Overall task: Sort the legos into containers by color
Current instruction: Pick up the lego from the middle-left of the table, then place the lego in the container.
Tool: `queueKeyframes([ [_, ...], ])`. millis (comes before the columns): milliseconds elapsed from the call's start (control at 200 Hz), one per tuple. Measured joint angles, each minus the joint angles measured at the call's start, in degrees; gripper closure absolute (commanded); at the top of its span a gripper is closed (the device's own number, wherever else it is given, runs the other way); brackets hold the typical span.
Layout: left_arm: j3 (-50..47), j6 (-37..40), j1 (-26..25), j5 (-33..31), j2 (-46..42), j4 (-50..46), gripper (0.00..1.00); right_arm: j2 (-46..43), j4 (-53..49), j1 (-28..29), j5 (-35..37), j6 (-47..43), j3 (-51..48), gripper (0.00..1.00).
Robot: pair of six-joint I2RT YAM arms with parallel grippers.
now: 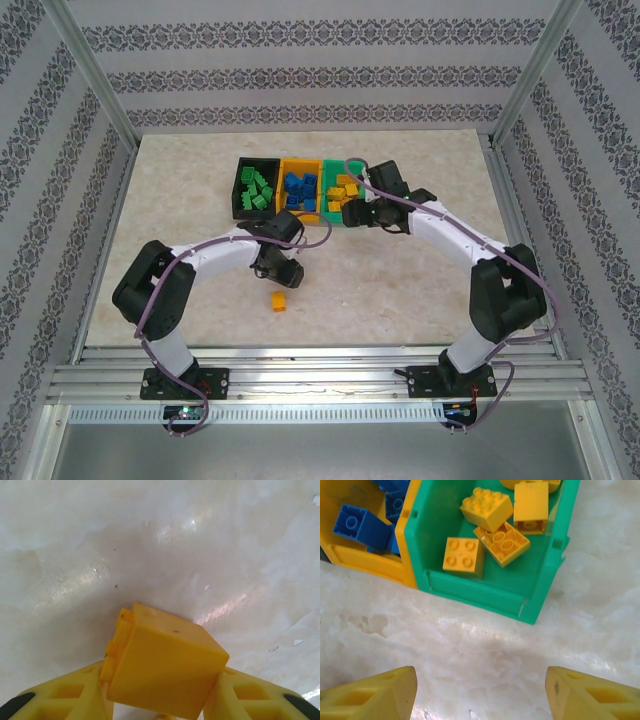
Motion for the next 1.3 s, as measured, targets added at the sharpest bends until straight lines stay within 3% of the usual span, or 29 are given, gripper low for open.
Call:
queueKeyframes([
  [235,5.31,0.02,0.00,-1.42,-0.17,-0.85,0.57,-7.96,0.46,0.98,0.02,-0.15,-9.16,0.31],
  [440,20.13,0.33,0.02,-2.49,3.58,-1.70,0.52,-15.02,0.59,0.96,0.24,0.74,-17.79,0.31],
  [769,59.74,3.02,0.28,-5.35,29.94,-8.61,0.51,-26.12,0.81,2.93,0.20,6.51,-29.16,0.32],
  [859,71.43,3.91,0.46,-6.67,37.77,-12.11,0.39,-27.91,0.81,4.50,0.17,7.87,-30.36,0.32],
  [969,83.60,4.72,0.72,-8.33,45.86,-15.54,0.30,-28.92,1.16,5.99,0.20,9.20,-31.39,0.31],
  [1144,82.99,5.01,0.83,-8.81,46.16,-17.90,0.27,-28.85,2.40,8.94,0.20,11.17,-33.29,0.31],
  [1299,62.73,5.16,0.81,-8.48,35.15,-10.93,0.24,-26.25,5.20,13.22,0.22,12.50,-33.97,0.31],
])
